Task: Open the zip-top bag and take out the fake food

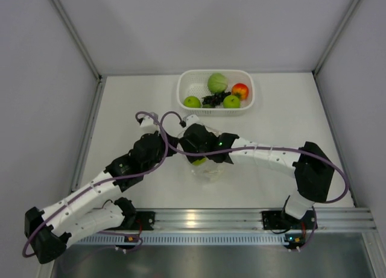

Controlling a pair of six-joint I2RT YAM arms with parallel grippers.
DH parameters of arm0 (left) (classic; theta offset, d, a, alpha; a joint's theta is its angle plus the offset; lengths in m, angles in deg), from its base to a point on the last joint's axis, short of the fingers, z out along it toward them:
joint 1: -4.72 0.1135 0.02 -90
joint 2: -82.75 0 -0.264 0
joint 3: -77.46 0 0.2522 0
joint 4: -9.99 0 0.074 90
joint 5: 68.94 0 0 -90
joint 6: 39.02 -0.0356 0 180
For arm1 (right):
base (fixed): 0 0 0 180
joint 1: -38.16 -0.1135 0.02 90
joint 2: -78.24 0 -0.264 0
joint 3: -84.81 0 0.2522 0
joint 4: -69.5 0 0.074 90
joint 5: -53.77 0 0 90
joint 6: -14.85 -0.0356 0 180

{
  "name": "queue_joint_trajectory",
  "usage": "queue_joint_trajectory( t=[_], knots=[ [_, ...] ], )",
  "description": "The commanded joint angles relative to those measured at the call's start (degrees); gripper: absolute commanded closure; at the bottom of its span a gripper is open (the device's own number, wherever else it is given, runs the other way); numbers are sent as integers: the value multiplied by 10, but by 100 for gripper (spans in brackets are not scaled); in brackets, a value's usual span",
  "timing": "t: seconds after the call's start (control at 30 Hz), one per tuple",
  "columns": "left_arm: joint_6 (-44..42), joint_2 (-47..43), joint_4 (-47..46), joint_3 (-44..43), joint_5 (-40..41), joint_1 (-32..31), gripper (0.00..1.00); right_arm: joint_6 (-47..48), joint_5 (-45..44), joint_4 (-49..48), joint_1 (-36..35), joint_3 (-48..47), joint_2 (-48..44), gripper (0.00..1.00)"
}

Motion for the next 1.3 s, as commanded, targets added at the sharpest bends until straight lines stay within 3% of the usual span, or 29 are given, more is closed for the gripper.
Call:
queue_joint_trajectory(
  t=[0.0, 0.57, 0.83, 0.97, 1.0, 1.17, 1.27],
  knots=[
    [-30, -10, 5, -32, 30, 2, 100, 35, 18, 0, -23, -29, -19, 78],
    [-58, -3, 37, -47, 40, 2, 100, 27, 38, -63, -31, 17, -200, 80],
    [-29, 4, 127, -60, 170, 5, 100, 30, 18, -104, -13, 12, -290, 80],
    [-31, -3, 167, -69, 213, 16, 100, 34, 2, -71, 29, -17, -303, 80],
    [-29, -4, 181, -70, 222, 18, 100, 32, 6, -67, 71, -23, -299, 80],
    [-34, -7, 225, -85, 266, 45, 100, 24, 3, -43, 209, -63, -222, 79],
    [-48, -7, 230, -98, 273, 65, 100, 35, 17, -59, 240, -86, -154, 78]
  ],
)
